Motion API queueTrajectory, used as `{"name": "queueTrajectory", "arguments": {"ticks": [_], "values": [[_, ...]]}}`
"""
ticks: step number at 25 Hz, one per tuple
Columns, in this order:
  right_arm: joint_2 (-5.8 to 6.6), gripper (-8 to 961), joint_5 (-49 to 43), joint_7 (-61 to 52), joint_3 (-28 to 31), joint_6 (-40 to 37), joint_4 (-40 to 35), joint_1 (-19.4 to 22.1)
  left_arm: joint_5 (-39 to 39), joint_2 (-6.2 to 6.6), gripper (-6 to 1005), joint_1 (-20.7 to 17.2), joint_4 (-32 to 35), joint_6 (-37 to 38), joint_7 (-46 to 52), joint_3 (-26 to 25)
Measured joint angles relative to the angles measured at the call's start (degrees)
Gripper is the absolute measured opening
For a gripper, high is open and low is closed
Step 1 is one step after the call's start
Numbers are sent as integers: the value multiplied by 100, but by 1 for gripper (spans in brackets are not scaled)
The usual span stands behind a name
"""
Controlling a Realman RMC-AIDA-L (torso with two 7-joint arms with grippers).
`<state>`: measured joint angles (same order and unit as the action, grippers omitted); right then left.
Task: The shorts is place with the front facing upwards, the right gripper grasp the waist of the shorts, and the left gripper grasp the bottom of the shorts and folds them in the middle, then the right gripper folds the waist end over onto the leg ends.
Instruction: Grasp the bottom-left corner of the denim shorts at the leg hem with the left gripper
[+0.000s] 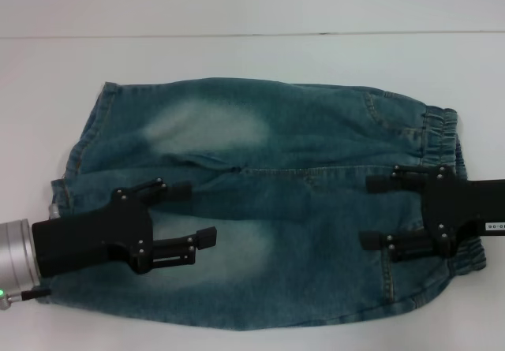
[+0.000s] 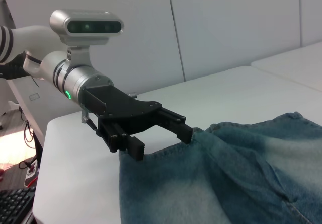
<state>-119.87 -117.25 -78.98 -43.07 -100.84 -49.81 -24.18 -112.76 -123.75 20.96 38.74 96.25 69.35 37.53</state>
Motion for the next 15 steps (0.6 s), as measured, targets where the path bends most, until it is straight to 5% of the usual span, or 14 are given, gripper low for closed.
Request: {"name": "queueTrajectory", "arguments": {"ticks": [8, 15], "values": [[10, 924, 37, -21, 0, -13, -2, -24, 22, 5, 865, -29, 70, 203, 134, -86], [16, 925, 31, -2, 15, 3, 2, -40, 10, -28, 856, -328, 862, 171, 1222, -600]]}}
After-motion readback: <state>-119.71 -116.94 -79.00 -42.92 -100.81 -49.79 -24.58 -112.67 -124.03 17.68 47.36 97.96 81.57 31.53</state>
